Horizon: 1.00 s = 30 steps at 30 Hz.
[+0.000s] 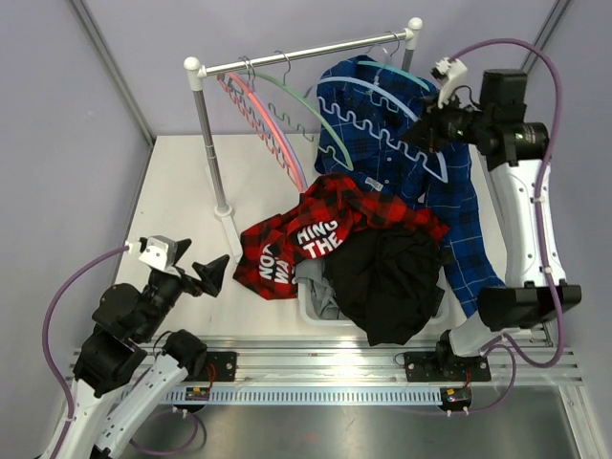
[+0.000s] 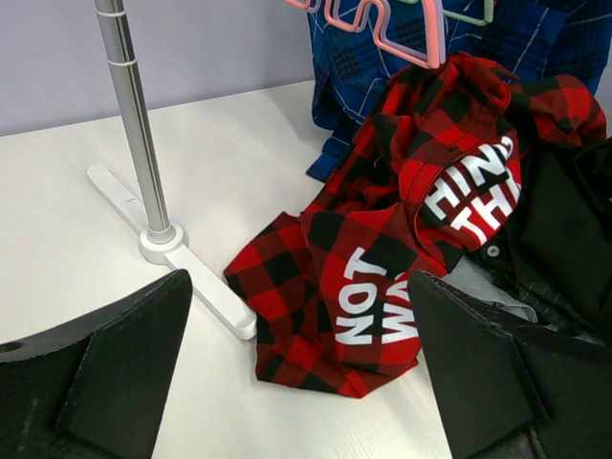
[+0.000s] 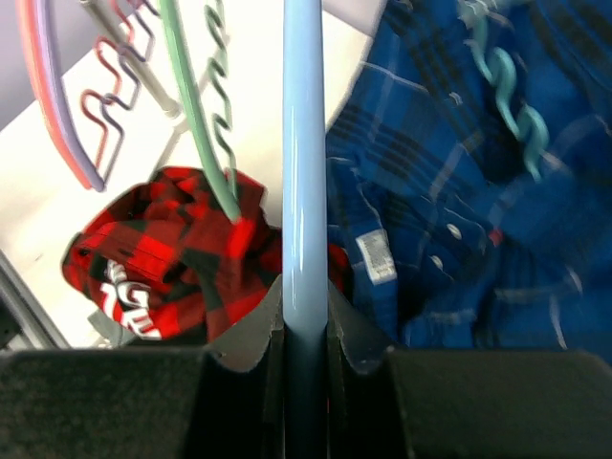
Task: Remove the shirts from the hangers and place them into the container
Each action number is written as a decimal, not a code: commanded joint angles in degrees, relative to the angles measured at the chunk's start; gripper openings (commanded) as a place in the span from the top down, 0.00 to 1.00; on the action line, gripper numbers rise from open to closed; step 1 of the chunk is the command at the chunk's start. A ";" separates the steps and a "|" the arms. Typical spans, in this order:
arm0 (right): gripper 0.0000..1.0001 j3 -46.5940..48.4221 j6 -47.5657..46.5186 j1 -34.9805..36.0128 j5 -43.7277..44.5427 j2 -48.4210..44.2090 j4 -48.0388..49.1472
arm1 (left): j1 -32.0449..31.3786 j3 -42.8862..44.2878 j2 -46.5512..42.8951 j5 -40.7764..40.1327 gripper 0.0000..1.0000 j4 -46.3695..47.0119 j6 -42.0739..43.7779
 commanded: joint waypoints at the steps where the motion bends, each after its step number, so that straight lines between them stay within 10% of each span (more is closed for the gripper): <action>1: 1.00 12.05 0.26 6.44 5.40 4.79 2.68 | 0.15 -0.29 -0.39 1.75 0.01 3.70 -1.66; 8: 1.00 31.86 -0.09 14.00 11.83 19.73 -1.19 | 0.15 -0.38 0.40 4.74 0.01 3.09 -3.77; 25: 1.00 27.39 -3.96 21.92 20.45 24.40 2.07 | 0.15 -3.37 4.17 10.28 0.01 6.77 -5.09; 30: 0.84 23.18 -5.54 22.10 20.71 22.56 2.68 | 0.15 -3.89 8.65 13.44 0.01 8.53 -5.26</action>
